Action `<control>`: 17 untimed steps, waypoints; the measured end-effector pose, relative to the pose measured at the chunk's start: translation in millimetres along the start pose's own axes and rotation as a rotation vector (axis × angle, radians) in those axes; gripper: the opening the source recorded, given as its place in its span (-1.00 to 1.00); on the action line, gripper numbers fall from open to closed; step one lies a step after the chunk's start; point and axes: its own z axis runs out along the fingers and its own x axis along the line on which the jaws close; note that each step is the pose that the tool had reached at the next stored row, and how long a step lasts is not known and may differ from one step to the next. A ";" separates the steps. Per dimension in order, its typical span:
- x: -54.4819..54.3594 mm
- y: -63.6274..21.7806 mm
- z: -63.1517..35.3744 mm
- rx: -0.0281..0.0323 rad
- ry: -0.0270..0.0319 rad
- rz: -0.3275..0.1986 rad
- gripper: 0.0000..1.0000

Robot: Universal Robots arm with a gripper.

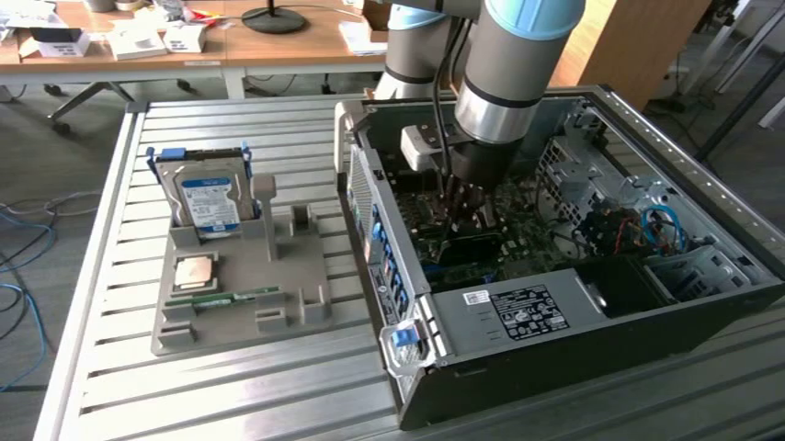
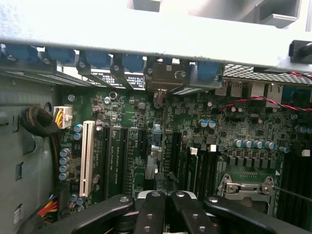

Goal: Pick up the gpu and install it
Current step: 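Press down on the gpu until it lock into place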

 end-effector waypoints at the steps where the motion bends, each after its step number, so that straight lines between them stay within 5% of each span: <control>1: 0.0 0.0 0.1 0.0000 0.0000 0.000 -0.79; 17: -0.1 1.4 0.9 0.0006 -0.0001 0.000 -0.79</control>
